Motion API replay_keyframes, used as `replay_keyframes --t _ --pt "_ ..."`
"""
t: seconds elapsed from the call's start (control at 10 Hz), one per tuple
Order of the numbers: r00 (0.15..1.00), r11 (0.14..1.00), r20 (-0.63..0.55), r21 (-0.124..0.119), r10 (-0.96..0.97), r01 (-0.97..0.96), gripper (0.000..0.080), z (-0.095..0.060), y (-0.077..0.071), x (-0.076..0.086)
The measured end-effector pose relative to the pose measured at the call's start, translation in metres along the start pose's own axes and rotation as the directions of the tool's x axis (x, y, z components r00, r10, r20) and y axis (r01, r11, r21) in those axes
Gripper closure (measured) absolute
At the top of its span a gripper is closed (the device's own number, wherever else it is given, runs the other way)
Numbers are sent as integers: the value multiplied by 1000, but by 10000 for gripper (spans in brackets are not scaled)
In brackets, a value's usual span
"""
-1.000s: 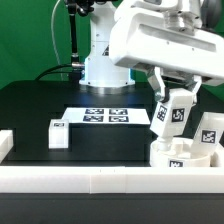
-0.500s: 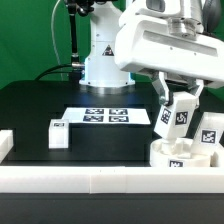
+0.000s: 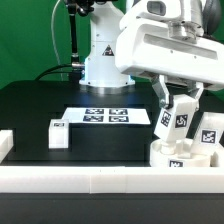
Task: Assemble stool
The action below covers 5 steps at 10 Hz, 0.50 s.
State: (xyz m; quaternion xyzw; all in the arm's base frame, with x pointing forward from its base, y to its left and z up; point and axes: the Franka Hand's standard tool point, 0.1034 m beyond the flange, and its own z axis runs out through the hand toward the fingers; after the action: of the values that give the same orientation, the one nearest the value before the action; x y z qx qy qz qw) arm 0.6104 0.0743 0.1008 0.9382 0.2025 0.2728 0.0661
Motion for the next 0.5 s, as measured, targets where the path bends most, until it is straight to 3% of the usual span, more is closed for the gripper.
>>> replay_keyframes --t 0.5 --pt "1000 1000 6 4 -7 7 472 2 -5 -3"
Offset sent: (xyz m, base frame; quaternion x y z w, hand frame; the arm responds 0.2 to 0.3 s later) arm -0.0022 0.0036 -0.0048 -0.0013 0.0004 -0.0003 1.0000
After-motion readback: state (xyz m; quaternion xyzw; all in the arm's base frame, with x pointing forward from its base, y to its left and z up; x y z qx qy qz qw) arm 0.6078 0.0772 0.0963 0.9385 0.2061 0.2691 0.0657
